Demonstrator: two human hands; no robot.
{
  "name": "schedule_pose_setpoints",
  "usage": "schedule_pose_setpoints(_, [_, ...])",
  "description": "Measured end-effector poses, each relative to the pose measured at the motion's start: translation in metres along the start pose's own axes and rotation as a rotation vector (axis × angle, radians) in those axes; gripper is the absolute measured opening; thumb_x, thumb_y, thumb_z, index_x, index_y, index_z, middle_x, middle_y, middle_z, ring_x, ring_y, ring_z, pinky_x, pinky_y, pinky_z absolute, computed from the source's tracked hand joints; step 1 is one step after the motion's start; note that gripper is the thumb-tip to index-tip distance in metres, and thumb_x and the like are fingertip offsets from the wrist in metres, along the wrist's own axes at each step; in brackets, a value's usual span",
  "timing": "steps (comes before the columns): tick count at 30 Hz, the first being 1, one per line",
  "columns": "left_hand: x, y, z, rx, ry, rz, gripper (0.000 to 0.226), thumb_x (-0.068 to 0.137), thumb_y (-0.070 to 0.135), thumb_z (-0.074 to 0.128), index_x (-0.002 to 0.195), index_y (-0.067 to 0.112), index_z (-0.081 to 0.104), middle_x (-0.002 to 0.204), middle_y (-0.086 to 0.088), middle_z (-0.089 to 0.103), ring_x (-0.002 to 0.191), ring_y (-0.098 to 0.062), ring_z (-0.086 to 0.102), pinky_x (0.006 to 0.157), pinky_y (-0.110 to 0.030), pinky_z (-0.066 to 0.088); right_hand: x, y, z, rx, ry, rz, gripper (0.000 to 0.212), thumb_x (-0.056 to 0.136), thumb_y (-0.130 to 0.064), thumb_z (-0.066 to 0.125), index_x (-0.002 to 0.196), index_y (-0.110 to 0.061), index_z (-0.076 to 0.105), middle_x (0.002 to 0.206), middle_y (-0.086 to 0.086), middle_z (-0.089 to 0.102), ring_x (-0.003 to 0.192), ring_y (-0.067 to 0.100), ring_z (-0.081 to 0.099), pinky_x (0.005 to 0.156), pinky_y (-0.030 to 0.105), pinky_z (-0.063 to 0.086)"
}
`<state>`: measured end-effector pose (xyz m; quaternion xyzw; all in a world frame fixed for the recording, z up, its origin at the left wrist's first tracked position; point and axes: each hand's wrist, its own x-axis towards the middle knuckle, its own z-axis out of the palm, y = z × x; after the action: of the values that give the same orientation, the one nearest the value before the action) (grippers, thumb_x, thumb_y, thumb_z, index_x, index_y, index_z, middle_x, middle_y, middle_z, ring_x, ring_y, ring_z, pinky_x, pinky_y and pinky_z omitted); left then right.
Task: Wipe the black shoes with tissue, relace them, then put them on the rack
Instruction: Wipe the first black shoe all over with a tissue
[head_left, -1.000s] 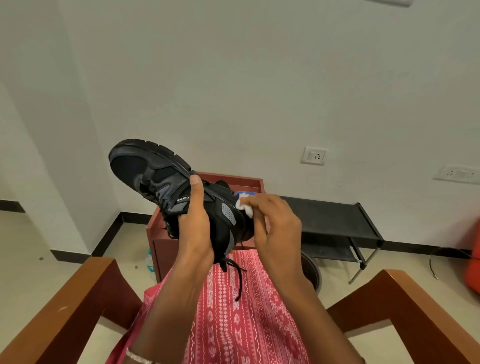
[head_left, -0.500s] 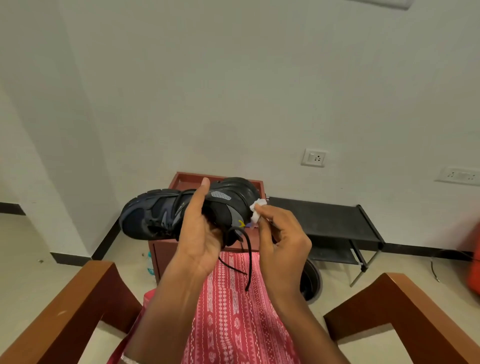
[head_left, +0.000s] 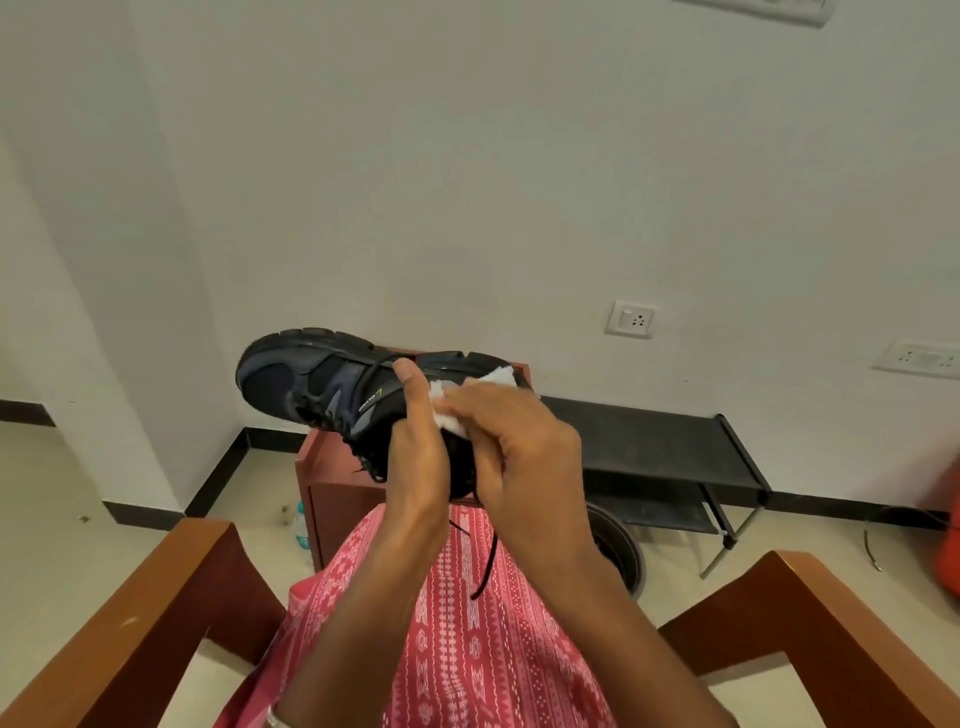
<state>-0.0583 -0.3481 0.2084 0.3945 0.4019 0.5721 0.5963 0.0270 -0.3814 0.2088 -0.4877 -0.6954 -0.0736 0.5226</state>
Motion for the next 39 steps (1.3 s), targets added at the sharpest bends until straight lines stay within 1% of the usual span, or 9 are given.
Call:
schedule_pose_setpoints(5, [-0.002,-0.001,0.004,-0.093,-0.045,0.068,0.062,0.079,0.080,0.022,0.083,0.050,0.077,0.100,0.014,0.076,0.106,-0.005,0.068,0.105,-0.037,0.048,0.021,0.009,-0.001,-0.071,-0.088,0.092,0.029,0.093,-0.013,0.054,0.114,-0.012,0.075,0.113,0.002,0.074,0.117,0.018,0.065,0.102,0.040,0.052])
schedule_pose_setpoints(8, [-0.003,0.002,0.002,-0.153,-0.102,0.088,0.077,0.093,0.069,0.009,0.076,0.043,0.079,0.092,0.012,0.077,0.097,-0.003,0.071,0.093,-0.027,0.052,0.003,0.000,-0.004,0.027,-0.107,0.124,0.033,0.095,-0.006,0.057,0.124,-0.016,0.070,0.125,-0.001,0.070,0.125,0.008,0.058,0.108,0.029,0.047])
schedule_pose_setpoints(12, [0.001,0.003,-0.004,-0.167,-0.101,0.074,0.093,0.091,0.071,0.004,0.069,0.020,0.078,0.077,-0.004,0.075,0.080,-0.015,0.073,0.076,-0.028,0.055,-0.029,-0.008,-0.002,0.025,-0.080,0.073,0.045,0.085,0.007,0.062,0.124,-0.014,0.070,0.128,0.000,0.068,0.127,0.004,0.055,0.108,0.019,0.043])
schedule_pose_setpoints(15, [0.000,0.000,-0.002,-0.113,-0.116,0.102,0.088,0.077,0.080,0.011,0.069,0.024,0.079,0.080,-0.006,0.076,0.084,-0.019,0.074,0.084,-0.034,0.053,-0.024,0.000,0.001,0.049,-0.056,0.081,0.043,0.085,0.007,0.062,0.122,-0.013,0.071,0.125,0.000,0.070,0.123,0.006,0.059,0.105,0.023,0.048])
schedule_pose_setpoints(23, [0.003,-0.015,0.001,0.011,-0.117,0.239,0.066,0.089,0.070,0.012,0.091,0.047,0.074,0.101,0.002,0.076,0.104,-0.012,0.070,0.092,-0.034,0.052,0.016,0.001,0.013,0.110,-0.095,0.137,0.025,0.097,-0.012,0.063,0.119,-0.017,0.074,0.116,-0.004,0.074,0.113,0.004,0.066,0.096,0.027,0.054])
schedule_pose_setpoints(29, [0.009,-0.009,-0.007,-0.022,-0.120,0.175,0.095,0.064,0.100,0.024,0.084,0.021,0.074,0.091,-0.013,0.073,0.097,-0.029,0.070,0.099,-0.057,0.049,-0.019,0.002,0.001,0.146,-0.069,0.139,0.038,0.093,0.000,0.064,0.126,-0.018,0.069,0.127,-0.005,0.068,0.122,0.001,0.060,0.101,0.022,0.051])
schedule_pose_setpoints(34, [0.005,-0.008,-0.004,-0.003,-0.095,0.169,0.097,0.057,0.103,0.031,0.081,0.017,0.071,0.100,-0.016,0.073,0.103,-0.030,0.068,0.103,-0.059,0.045,-0.038,0.002,0.002,0.097,0.020,0.142,0.048,0.087,0.002,0.064,0.131,-0.016,0.060,0.126,-0.003,0.068,0.120,0.006,0.062,0.097,0.027,0.054])
schedule_pose_setpoints(36, [0.003,-0.008,0.001,0.036,-0.097,0.192,0.097,0.062,0.101,0.026,0.082,0.019,0.074,0.096,-0.015,0.074,0.101,-0.031,0.069,0.102,-0.054,0.048,-0.025,0.002,0.002,0.108,0.015,0.151,0.040,0.089,0.002,0.064,0.126,-0.013,0.067,0.124,0.002,0.070,0.118,0.010,0.065,0.096,0.033,0.056])
schedule_pose_setpoints(39, [-0.002,-0.009,0.006,0.119,-0.109,0.260,0.075,0.066,0.097,0.021,0.083,0.046,0.073,0.088,0.007,0.076,0.093,-0.008,0.072,0.083,-0.025,0.055,-0.001,0.001,0.003,0.159,-0.067,0.202,0.032,0.095,-0.008,0.063,0.126,-0.017,0.070,0.126,-0.002,0.070,0.121,0.006,0.063,0.100,0.034,0.054])
